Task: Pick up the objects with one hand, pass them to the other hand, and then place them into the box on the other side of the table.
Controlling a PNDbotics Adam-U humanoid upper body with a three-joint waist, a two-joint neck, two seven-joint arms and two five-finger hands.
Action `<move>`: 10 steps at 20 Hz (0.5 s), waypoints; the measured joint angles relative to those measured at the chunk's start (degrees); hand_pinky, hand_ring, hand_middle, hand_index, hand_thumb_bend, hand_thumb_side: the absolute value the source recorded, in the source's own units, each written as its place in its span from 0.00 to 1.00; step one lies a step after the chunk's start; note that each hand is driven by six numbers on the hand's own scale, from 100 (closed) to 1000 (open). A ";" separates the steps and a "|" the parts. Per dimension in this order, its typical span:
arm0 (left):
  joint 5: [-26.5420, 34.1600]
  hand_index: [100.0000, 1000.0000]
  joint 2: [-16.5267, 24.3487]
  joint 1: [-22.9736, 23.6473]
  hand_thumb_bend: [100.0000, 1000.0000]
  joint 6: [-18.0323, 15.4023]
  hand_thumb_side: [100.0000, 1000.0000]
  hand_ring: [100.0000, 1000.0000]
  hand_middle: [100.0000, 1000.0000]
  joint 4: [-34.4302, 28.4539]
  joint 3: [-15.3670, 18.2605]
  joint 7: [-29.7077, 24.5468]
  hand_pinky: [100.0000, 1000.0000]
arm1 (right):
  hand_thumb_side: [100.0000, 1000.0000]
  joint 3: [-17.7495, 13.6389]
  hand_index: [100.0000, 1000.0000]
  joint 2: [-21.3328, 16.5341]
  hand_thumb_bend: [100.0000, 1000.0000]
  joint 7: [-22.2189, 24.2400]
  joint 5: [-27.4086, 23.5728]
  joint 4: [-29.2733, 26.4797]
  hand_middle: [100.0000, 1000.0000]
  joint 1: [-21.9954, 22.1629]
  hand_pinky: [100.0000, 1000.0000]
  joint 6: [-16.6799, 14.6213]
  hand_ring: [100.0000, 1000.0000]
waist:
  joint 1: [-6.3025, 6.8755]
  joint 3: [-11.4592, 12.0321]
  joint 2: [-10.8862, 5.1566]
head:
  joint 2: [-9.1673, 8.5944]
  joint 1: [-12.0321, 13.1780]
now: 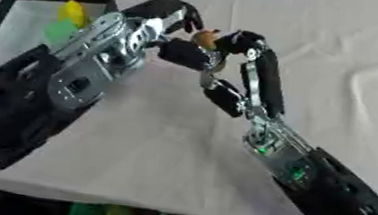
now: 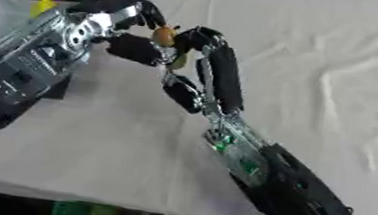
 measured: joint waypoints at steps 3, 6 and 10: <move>-0.02 0.82 0.01 0.00 0.27 -0.54 0.53 0.85 0.73 0.16 -0.03 -0.54 0.83 | 0.00 0.00 0.42 0.00 0.00 -0.20 0.25 0.20 0.32 0.00 0.51 -0.14 0.49 | 0.00 0.01 0.00 | 0.00 0.02; -0.05 0.82 0.01 0.01 0.27 -1.10 0.50 0.85 0.72 0.22 -0.04 -1.10 0.84 | 0.00 0.00 0.42 0.00 0.00 -0.31 0.68 0.22 0.33 0.01 0.51 -0.25 0.49 | 0.00 0.01 0.00 | 0.00 0.04; -0.08 0.81 0.01 0.01 0.24 -1.85 0.42 0.85 0.72 0.51 -0.04 -1.85 0.84 | 0.00 0.00 0.42 -0.01 0.00 -0.42 1.14 0.22 0.33 0.02 0.51 -0.39 0.50 | 0.00 0.01 0.00 | 0.00 0.12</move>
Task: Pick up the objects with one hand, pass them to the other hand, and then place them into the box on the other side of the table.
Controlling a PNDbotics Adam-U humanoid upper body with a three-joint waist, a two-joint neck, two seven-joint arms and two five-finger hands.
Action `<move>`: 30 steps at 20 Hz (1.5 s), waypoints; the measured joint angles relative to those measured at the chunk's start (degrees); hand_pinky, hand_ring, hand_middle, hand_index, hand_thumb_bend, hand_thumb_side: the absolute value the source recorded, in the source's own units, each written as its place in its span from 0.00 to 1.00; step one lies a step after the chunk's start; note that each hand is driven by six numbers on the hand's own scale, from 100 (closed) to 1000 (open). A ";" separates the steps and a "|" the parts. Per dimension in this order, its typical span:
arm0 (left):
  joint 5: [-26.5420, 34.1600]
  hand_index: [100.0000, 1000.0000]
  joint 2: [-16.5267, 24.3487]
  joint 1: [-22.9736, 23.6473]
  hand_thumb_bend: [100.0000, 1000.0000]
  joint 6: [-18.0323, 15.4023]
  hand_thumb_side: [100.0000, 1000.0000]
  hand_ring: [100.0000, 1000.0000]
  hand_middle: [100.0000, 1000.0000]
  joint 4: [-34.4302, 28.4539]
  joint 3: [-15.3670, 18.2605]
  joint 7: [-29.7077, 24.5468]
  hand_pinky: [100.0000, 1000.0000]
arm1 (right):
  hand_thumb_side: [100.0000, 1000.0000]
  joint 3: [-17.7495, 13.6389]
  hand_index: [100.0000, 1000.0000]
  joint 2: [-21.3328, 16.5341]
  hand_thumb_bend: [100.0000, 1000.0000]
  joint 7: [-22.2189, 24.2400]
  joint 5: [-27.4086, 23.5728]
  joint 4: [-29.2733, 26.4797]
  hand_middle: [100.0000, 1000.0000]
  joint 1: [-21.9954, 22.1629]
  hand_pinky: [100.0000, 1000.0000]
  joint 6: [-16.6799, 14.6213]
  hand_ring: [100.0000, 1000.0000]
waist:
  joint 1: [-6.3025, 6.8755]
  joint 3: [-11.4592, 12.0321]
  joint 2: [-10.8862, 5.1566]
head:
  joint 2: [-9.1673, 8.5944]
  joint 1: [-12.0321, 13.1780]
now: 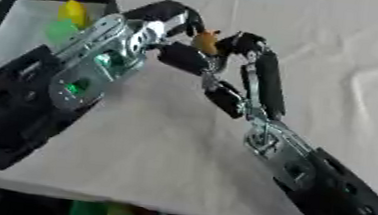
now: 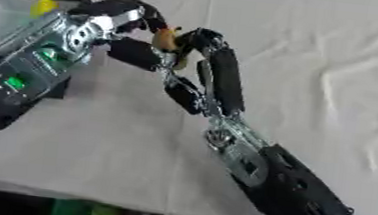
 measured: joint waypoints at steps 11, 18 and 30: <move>-0.32 0.71 -1.01 -0.09 0.00 -0.06 0.28 0.84 0.69 0.03 -0.10 -0.06 0.82 | 0.00 0.36 0.42 -0.02 0.00 0.21 1.08 0.00 0.33 0.20 0.51 -0.42 0.50 | 0.00 -0.20 0.00 | 0.00 0.23; 0.00 0.61 -1.30 -0.12 0.00 0.84 0.08 0.82 0.65 0.29 -0.51 0.84 0.80 | 0.00 0.42 0.43 -0.03 0.00 0.39 1.82 0.03 0.33 0.46 0.51 -0.59 0.50 | 0.00 -0.22 0.01 | 0.00 0.40; -1.34 0.41 -1.49 -0.53 0.00 -0.41 0.13 0.76 0.55 1.21 -1.00 -0.41 0.74 | 0.00 0.74 0.45 -0.07 0.00 -0.04 2.36 0.16 0.34 0.53 0.50 0.23 0.51 | -0.03 -0.20 0.04 | 0.00 0.60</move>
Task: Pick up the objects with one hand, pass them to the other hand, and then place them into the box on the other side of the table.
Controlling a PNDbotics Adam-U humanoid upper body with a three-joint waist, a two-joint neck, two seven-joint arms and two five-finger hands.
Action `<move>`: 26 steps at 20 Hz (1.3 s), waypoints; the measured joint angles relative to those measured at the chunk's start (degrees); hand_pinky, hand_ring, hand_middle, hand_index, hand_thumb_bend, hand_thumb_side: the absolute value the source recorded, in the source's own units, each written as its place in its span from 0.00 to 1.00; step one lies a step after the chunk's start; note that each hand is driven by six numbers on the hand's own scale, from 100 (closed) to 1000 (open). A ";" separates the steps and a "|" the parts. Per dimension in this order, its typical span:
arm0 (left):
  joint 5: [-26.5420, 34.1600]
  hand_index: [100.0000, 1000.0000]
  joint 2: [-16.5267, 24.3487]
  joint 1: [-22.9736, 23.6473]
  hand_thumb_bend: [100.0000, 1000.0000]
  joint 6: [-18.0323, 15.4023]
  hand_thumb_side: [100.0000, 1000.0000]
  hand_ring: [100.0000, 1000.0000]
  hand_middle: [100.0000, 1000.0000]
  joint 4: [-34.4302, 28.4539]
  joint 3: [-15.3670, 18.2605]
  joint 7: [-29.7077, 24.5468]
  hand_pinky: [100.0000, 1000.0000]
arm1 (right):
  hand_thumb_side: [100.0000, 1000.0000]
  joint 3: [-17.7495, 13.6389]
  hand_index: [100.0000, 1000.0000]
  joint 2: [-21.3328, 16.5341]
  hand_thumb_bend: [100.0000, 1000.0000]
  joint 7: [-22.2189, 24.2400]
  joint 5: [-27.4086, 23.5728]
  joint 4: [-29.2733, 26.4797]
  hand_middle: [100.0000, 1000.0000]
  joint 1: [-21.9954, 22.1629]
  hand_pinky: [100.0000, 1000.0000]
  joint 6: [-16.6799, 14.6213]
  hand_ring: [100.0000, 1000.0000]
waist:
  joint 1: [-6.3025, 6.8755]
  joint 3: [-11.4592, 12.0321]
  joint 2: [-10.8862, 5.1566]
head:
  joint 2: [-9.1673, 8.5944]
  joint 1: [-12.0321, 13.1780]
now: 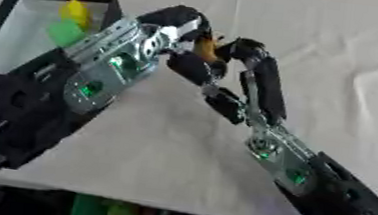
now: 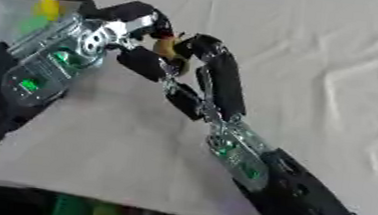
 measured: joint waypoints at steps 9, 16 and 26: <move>-1.60 0.30 -0.03 0.00 0.00 0.14 0.14 0.71 0.48 0.21 -0.01 0.14 0.70 | 0.00 0.32 0.57 0.01 0.13 0.13 0.92 0.18 0.45 0.01 0.51 2.44 0.55 | 0.00 0.00 0.00 | 0.00 0.08; -3.36 0.26 -0.05 0.02 0.00 0.49 0.14 0.70 0.46 0.18 0.05 0.49 0.69 | 0.00 0.35 0.69 0.02 0.34 1.49 2.62 0.19 0.56 -0.01 0.57 5.97 0.67 | -0.03 0.00 0.00 | -0.06 0.08; -4.70 0.26 -0.05 0.13 0.02 0.35 0.09 0.66 0.42 0.87 0.36 0.35 0.66 | 0.00 0.69 0.75 0.02 0.36 3.41 3.73 -0.32 0.61 -0.05 0.60 9.26 0.71 | -0.04 -0.03 0.00 | -0.54 0.28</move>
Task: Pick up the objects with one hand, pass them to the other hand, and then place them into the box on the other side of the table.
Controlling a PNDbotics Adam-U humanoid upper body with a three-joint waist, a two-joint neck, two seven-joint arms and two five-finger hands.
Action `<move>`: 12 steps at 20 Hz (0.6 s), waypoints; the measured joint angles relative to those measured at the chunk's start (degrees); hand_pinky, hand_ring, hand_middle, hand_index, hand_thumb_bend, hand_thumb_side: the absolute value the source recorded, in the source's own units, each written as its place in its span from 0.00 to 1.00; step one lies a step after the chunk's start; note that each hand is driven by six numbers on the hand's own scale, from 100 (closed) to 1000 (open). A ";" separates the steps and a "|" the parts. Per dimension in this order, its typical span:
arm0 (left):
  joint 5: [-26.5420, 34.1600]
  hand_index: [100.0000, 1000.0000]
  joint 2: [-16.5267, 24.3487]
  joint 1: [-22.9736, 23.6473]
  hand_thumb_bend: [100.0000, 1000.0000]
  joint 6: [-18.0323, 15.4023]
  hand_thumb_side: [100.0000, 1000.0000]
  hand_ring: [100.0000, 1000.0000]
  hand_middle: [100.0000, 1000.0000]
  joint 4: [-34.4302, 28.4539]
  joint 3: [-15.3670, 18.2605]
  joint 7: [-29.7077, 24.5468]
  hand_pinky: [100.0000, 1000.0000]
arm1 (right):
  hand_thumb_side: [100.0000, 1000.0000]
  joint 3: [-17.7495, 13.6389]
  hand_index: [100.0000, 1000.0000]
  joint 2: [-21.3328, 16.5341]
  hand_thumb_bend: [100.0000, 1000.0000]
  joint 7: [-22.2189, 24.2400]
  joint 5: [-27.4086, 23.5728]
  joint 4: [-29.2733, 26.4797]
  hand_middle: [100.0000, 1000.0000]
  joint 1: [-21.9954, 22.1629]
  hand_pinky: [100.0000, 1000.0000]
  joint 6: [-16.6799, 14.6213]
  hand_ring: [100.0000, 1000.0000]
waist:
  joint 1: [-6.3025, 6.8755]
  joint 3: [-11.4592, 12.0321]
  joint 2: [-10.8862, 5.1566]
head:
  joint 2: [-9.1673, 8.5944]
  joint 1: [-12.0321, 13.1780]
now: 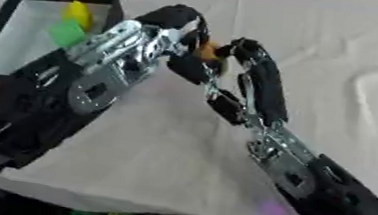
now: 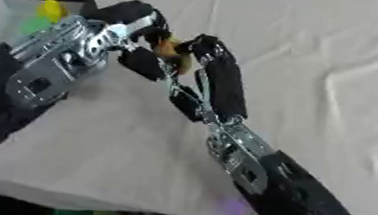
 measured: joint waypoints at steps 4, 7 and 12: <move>-0.13 0.27 0.01 0.45 0.10 -0.22 0.07 0.64 0.41 0.84 0.01 -0.22 0.65 | 0.00 -0.01 0.75 -0.07 0.35 0.15 0.03 -0.66 0.61 -0.03 0.60 0.17 0.71 | 0.00 -0.03 0.00 | -0.03 0.02; -0.52 0.25 0.01 0.45 0.13 -0.17 0.08 0.62 0.40 0.99 0.32 -0.17 0.63 | 0.00 0.03 0.76 -0.09 0.36 0.23 0.17 -0.90 0.62 -0.03 0.61 0.10 0.71 | 0.00 -0.05 0.00 | -0.04 0.04; -1.05 0.24 0.01 0.45 0.11 0.36 0.08 0.60 0.39 1.14 0.35 0.36 0.60 | 0.00 0.35 0.77 -0.13 0.37 0.40 0.61 -1.14 0.63 -0.03 0.61 -0.15 0.72 | 0.00 -0.08 0.00 | -0.05 0.04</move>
